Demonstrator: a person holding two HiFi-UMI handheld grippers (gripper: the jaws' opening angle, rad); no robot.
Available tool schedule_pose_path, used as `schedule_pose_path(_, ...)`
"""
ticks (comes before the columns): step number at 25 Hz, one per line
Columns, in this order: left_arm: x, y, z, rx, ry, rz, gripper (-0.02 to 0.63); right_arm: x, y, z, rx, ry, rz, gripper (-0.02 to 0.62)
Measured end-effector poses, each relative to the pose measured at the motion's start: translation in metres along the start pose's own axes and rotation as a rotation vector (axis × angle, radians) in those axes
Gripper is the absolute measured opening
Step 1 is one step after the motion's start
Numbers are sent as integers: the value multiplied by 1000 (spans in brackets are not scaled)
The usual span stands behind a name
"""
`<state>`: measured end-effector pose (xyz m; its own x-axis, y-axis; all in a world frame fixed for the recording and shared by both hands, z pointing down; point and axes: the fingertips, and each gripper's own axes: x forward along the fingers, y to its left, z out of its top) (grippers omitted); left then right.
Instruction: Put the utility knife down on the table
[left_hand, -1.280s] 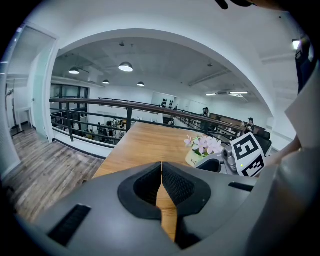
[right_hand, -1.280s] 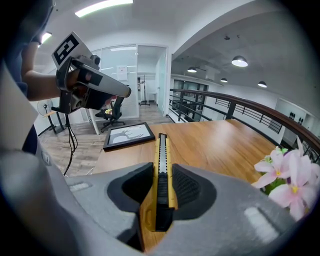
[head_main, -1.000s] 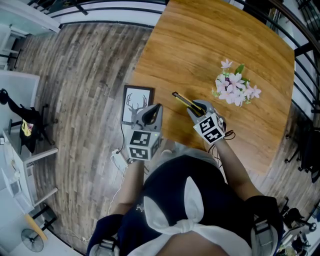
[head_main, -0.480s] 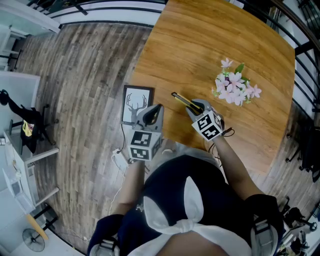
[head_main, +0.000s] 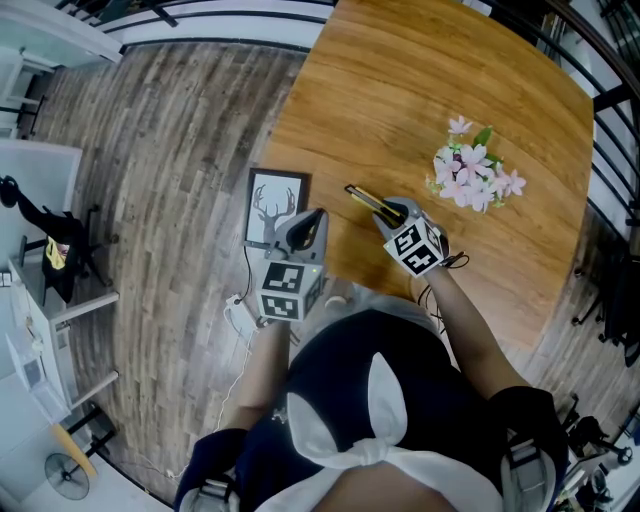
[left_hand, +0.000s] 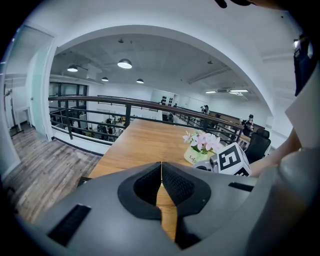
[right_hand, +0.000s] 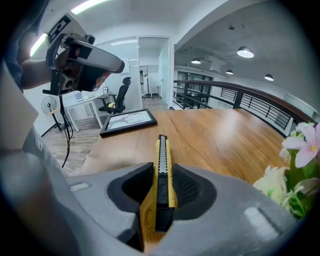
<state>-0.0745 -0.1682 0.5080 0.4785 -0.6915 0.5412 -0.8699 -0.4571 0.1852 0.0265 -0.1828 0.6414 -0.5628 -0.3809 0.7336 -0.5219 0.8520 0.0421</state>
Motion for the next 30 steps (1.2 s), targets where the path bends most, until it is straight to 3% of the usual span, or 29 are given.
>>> schedule_pose_path(30, 3, -3, 0, 15, 9, -11, 23, 21, 4, -25, -14, 67, 36, 117)
